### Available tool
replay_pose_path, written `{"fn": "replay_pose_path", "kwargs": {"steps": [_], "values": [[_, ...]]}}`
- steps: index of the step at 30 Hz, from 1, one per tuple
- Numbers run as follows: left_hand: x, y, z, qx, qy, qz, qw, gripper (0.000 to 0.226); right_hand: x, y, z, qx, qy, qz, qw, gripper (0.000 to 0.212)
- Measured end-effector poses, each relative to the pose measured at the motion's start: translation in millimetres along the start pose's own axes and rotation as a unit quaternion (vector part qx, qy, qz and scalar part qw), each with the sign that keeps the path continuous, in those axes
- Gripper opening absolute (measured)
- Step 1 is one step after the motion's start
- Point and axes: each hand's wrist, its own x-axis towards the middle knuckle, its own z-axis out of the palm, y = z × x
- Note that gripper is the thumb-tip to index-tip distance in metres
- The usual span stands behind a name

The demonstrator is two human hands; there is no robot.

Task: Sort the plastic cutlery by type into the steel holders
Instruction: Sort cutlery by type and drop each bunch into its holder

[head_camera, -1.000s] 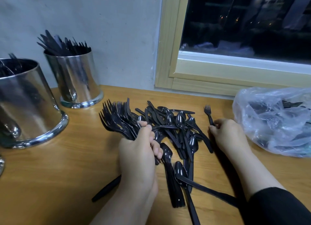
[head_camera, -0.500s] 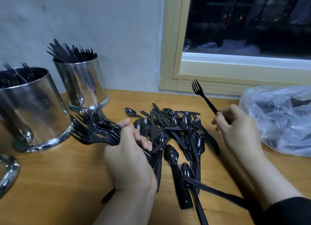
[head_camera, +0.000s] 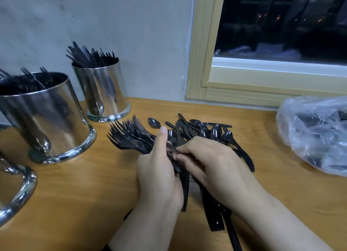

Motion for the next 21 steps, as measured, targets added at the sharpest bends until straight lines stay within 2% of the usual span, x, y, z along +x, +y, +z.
{"fn": "replay_pose_path", "kwargs": {"steps": [2,5,7,11,15,21], "values": [[0.9,5.3,-1.7,-0.003,-0.005,0.004,1.000,0.027,-0.8,4.2,-1.4,0.009,-0.017,-0.001,1.000,0.019],[6.4,20.2,-11.9,0.018,-0.033,0.036,0.999,0.029,-4.0,22.2,-7.6,-0.017,0.031,0.083,0.996,0.019],[15.3,31.8,-26.1,0.047,-0.056,0.052,0.996,0.033,-7.0,39.3,-10.4,-0.067,0.034,0.138,0.988,0.016],[35.4,45.7,-50.1,0.088,-0.116,0.060,0.988,0.031,-8.6,59.7,-4.2,-0.122,-0.036,0.169,0.977,0.021],[47.2,44.0,-55.4,0.128,-0.128,0.054,0.982,0.024,6.9,61.1,7.0,-0.171,-0.098,0.165,0.966,0.029],[47.5,40.2,-53.8,0.143,-0.152,0.050,0.977,0.023,25.8,65.7,15.4,-0.248,-0.188,0.184,0.932,0.023]]}}
